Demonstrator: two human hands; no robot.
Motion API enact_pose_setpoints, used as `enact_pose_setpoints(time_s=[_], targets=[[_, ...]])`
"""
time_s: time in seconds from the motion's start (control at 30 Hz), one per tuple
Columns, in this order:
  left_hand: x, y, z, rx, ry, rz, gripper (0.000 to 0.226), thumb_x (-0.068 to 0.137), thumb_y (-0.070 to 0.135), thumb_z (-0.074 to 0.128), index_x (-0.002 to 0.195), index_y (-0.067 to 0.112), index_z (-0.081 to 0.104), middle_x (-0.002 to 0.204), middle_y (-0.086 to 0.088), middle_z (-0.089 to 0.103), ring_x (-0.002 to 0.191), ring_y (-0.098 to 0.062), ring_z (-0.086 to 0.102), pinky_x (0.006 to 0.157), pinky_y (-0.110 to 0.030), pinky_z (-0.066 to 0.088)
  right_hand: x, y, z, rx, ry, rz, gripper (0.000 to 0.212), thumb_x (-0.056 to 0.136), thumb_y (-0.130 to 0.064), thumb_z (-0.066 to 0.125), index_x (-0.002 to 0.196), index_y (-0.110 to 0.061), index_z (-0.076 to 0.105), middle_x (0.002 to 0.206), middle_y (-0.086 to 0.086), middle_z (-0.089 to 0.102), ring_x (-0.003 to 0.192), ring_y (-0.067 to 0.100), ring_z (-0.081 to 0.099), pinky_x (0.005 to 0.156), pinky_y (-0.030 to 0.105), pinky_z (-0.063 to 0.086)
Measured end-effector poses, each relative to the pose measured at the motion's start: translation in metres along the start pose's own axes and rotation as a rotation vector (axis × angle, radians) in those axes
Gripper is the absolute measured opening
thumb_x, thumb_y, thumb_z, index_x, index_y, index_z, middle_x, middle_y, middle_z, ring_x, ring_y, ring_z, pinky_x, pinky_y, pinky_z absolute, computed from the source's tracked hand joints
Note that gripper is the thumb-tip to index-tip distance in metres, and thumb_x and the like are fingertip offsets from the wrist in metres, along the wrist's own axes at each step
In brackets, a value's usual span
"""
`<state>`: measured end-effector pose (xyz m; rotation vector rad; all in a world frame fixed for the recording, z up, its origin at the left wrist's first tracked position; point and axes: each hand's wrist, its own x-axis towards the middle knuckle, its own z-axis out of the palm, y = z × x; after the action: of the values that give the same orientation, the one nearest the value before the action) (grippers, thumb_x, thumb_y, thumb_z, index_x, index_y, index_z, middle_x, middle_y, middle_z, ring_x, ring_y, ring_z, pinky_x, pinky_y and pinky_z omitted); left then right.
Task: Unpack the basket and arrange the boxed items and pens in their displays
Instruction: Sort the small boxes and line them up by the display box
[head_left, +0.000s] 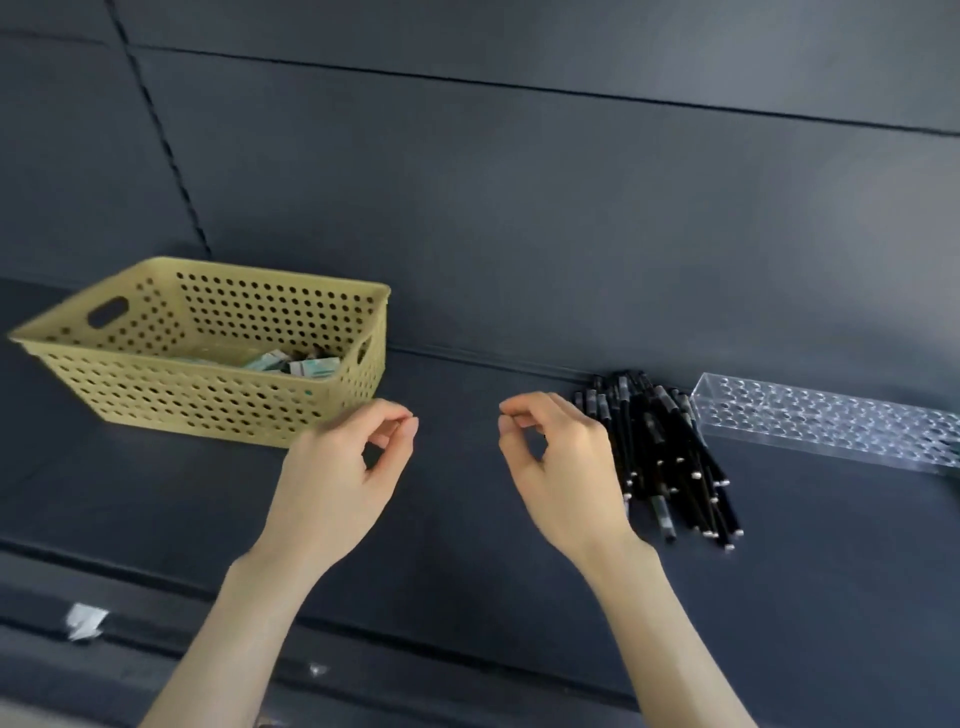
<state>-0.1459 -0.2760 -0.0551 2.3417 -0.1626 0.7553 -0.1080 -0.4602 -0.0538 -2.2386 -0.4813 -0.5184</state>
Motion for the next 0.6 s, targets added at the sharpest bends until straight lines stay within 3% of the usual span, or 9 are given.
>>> enact_pose_setpoints(time_s=[0.3,0.47,0.6], targets=[[-0.009,-0.103,-0.113,-0.048,0.000,0.022,0.020,0.086,0.024,0.056,0.088,0.010,0.070,0.080,0.010,0.070,0.073,-0.007,0.068,0.060,-0.035,0.056,0.002,-0.121,0.104,0.037,0.035,-0.052,0.013,0.089,-0.011,0.058,0.098,-0.007,0.067,0.092,0.002,0.066,0.080,0.021,0.063,0.065,0.042,0.053],[0.022,-0.141,-0.145,-0.049,-0.003,0.127,0.007,0.089,0.012,0.064,0.090,0.008,0.070,0.080,0.005,0.070,0.072,-0.005,0.065,0.062,-0.027,0.052,0.031,-0.151,0.128,0.024,0.049,-0.050,0.015,0.090,-0.012,0.058,0.100,-0.007,0.067,0.095,0.002,0.066,0.080,0.019,0.063,0.068,0.042,0.054],[0.053,-0.165,-0.156,-0.054,-0.053,0.156,0.014,0.088,0.020,0.057,0.089,0.012,0.069,0.078,0.006,0.068,0.073,-0.006,0.063,0.063,-0.025,0.053,0.061,-0.159,0.147,-0.013,0.013,-0.067,0.015,0.090,-0.014,0.057,0.100,-0.008,0.066,0.096,0.002,0.066,0.084,0.019,0.063,0.073,0.043,0.053]])
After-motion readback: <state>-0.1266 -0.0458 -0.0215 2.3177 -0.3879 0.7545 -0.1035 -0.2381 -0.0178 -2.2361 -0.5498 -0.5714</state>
